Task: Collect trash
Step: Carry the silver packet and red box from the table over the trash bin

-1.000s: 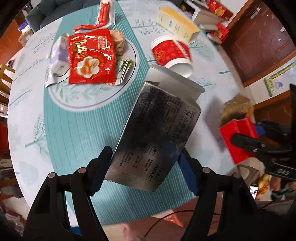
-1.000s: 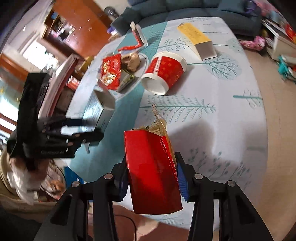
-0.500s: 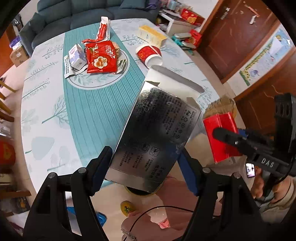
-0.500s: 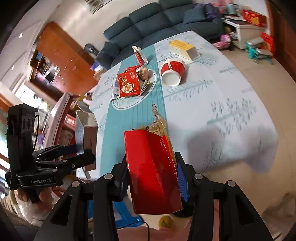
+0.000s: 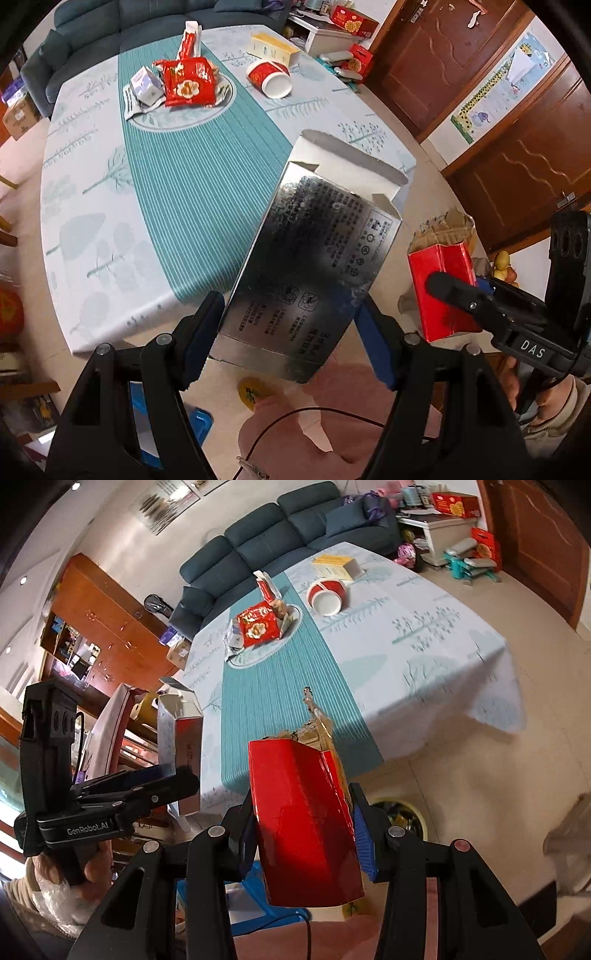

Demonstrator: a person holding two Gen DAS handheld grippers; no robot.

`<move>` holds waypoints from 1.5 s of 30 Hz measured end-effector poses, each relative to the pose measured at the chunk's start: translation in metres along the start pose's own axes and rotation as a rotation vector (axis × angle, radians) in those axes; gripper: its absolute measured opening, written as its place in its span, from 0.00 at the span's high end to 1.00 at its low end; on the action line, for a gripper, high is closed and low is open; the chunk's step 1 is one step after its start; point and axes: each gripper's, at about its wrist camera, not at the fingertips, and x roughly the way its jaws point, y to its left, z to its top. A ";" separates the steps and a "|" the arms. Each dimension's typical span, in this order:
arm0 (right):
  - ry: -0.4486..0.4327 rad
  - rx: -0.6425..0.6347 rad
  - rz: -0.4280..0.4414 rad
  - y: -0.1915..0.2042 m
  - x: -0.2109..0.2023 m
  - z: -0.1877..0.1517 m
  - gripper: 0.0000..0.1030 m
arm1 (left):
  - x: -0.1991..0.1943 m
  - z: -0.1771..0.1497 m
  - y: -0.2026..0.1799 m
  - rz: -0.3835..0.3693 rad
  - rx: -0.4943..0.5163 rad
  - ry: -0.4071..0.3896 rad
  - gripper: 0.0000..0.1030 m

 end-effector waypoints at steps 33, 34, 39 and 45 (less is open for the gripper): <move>0.269 0.094 -0.010 -0.174 0.178 -0.101 0.57 | 0.242 -0.111 -0.054 0.147 -0.223 0.260 0.33; 0.271 0.100 -0.014 -0.178 0.186 -0.104 0.57 | 0.257 -0.114 -0.049 0.146 -0.238 0.268 0.33; 0.281 0.127 -0.050 -0.206 0.235 -0.125 0.56 | 0.307 -0.118 -0.036 0.159 -0.255 0.275 0.33; 0.277 0.186 -0.083 -0.233 0.273 -0.142 0.56 | 0.367 -0.124 -0.029 0.168 -0.255 0.309 0.33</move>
